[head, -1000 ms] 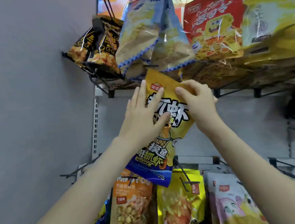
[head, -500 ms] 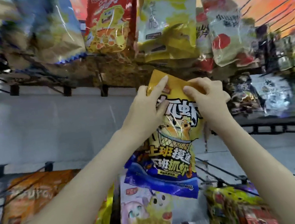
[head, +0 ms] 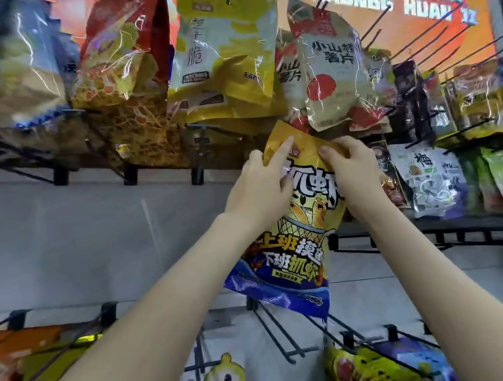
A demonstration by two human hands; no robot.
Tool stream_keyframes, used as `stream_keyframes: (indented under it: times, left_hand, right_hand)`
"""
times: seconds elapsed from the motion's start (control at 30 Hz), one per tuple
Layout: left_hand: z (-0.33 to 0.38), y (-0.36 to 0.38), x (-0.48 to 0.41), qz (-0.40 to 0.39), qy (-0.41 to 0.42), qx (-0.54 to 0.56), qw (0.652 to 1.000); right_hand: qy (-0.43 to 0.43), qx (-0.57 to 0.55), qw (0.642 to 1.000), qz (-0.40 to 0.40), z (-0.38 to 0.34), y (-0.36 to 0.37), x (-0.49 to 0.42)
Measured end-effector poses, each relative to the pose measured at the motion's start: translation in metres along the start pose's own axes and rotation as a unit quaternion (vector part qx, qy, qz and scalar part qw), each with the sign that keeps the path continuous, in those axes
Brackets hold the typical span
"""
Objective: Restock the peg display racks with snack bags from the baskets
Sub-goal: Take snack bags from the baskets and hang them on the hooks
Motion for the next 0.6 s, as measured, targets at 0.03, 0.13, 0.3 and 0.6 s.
stream_keyframes:
  times: [0.03, 0.13, 0.3, 0.6]
  left_hand:
    - [0.0, 0.001, -0.002, -0.006, -0.006, 0.005, 1.0]
    - [-0.005, 0.007, -0.006, -0.033, -0.033, 0.014, 0.999]
    - [-0.018, 0.017, -0.009, -0.048, -0.05, 0.007, 0.998]
    - [-0.017, 0.036, -0.016, 0.02, 0.006, -0.017, 1.0]
  right_hand:
    - [0.002, 0.0, 1.0, -0.004, 0.005, 0.001, -0.004]
    - [0.016, -0.002, 1.0, -0.02, 0.004, 0.006, -0.007]
    - [0.018, -0.017, 0.999, -0.025, 0.004, 0.014, -0.007]
    - [-0.021, -0.018, 1.0, 0.004, 0.009, 0.011, -0.018]
Point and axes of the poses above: each hand's wrist, its own x-axis away from the middle knuckle, its own y-axis out of the palm, z = x × y, the point moved 1 cm from there along -x, towards the middle knuckle, and after that the axes turned 7 degrees about z, right-handed, at the moved point
